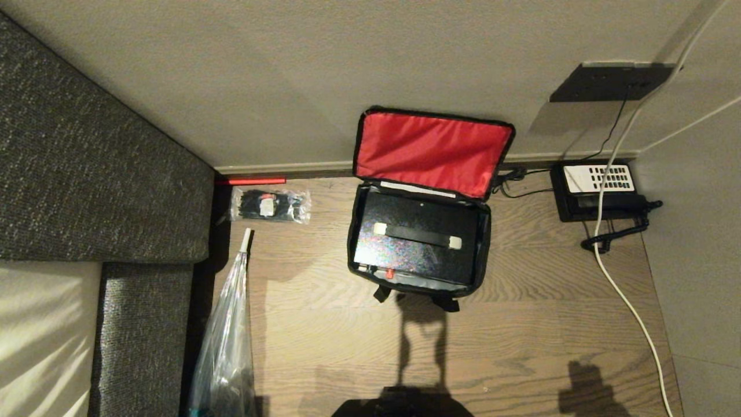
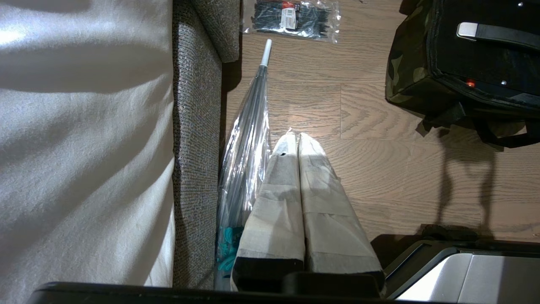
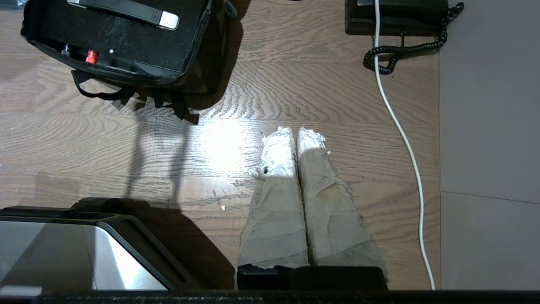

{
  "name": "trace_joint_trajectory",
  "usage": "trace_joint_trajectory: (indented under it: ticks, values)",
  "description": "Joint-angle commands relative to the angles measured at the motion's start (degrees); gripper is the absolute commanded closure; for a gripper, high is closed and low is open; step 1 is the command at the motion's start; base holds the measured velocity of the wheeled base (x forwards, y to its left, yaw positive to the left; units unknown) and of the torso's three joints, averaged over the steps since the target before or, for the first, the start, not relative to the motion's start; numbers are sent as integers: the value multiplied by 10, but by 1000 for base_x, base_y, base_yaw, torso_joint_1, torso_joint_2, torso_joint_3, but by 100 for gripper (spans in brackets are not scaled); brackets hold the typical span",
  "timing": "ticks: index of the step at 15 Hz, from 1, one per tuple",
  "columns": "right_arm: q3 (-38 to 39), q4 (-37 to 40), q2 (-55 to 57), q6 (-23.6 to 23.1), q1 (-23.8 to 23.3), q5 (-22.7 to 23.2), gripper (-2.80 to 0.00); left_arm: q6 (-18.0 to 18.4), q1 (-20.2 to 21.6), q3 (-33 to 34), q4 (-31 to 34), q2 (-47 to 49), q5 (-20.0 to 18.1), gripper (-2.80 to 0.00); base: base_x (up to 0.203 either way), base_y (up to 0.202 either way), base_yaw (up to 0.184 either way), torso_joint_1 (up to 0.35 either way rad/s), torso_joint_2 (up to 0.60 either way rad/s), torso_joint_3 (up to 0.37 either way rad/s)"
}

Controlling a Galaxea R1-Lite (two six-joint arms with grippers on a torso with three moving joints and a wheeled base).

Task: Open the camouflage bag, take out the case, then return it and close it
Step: Grip the handle

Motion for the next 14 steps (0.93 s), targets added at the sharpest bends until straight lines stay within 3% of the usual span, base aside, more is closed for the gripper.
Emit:
trace_joint_trajectory:
  ticks: [1, 14]
  values:
    - [0, 0, -1, 0, 0, 0, 0, -1, 0, 2, 0, -1, 0, 0, 0, 0, 0, 0, 0, 0]
    - [0, 0, -1, 0, 0, 0, 0, -5, 0, 2, 1, 0, 1, 0, 0, 0, 0, 1, 1, 23]
